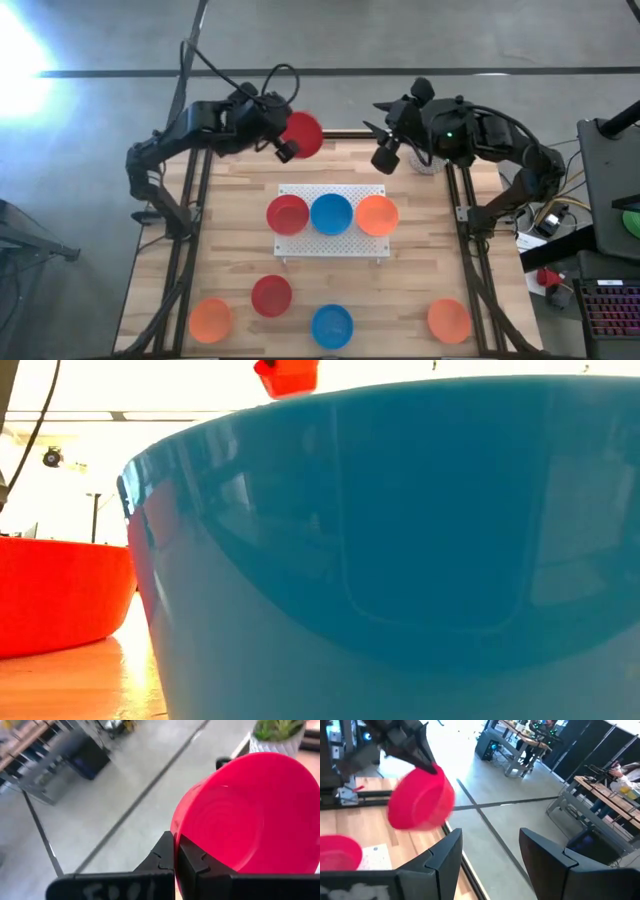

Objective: Pick & Place Mini bowls
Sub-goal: Stack the top red bowl on the red bowl on the shelf

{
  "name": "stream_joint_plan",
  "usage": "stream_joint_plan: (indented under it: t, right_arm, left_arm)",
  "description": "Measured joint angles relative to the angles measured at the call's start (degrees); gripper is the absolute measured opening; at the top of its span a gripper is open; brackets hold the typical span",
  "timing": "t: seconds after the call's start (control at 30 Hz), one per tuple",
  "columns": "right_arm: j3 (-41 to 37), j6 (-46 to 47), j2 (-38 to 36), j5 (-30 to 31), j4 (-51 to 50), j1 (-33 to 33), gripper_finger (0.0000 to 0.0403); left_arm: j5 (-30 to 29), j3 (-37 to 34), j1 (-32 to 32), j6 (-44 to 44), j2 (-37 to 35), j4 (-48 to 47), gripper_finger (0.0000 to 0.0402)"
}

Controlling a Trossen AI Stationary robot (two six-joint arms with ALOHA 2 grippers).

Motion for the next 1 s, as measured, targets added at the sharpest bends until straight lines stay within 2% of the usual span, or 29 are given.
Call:
stream_joint_plan:
  t: [0.13,0.3,0.47,0.67,0.77,1.0]
  right_arm:
    - [0.0,0.01,-1.03,-0.27,-1.99,0.39,0.0192]
    - [0.0,0.02,-2.16,-0.27,-2.9,0.39,0.0191]
    - [0.0,1.36,-2.39,-0.27,-2.87,0.38,0.0191]
    - [0.0,1.55,-2.38,-0.65,-3.12,0.39,0.0191]
    - [0.0,1.55,-2.57,-5.41,-3.78,0.34,0.0191]
    - [0.0,1.53,-3.37,-23.67,-4.71,0.37,0.0191]
  left_arm:
    - [6.1,0.0,0.01,-1.55,-1.62,-5.58,0.0001]
    - [19.04,0.04,0.04,-1.25,-2.44,-9.93,0.0001]
    - [29.53,-0.08,0.04,-1.15,-1.09,-13.07,0.0]
    - [37.27,-4.33,0.04,0.11,-0.45,-14.48,0.0]
    - [38.12,-8.22,0.04,0.24,-0.41,-14.51,0.0]
    - [39.63,-16.11,0.04,0.9,-0.41,-12.37,0.0]
